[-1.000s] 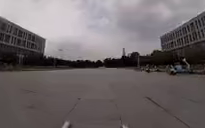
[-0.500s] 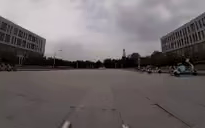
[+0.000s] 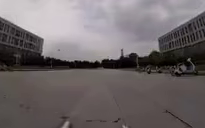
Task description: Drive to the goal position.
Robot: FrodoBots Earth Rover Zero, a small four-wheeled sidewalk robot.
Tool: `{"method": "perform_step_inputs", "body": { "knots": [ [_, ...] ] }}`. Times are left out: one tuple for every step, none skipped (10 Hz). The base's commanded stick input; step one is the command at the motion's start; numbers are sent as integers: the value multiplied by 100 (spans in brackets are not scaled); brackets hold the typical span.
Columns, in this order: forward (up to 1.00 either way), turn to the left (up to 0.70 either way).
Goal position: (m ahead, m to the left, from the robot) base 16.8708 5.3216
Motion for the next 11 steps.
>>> {"method": "perform_step_inputs", "body": {
  "knots": [
    [70, 0],
    [70, 0],
    [70, 0],
    [70, 0],
    [70, 0],
    [70, 0],
    [70, 0],
    [70, 0],
    [70, 0],
    [70, 0],
    [70, 0]
  ]
}}
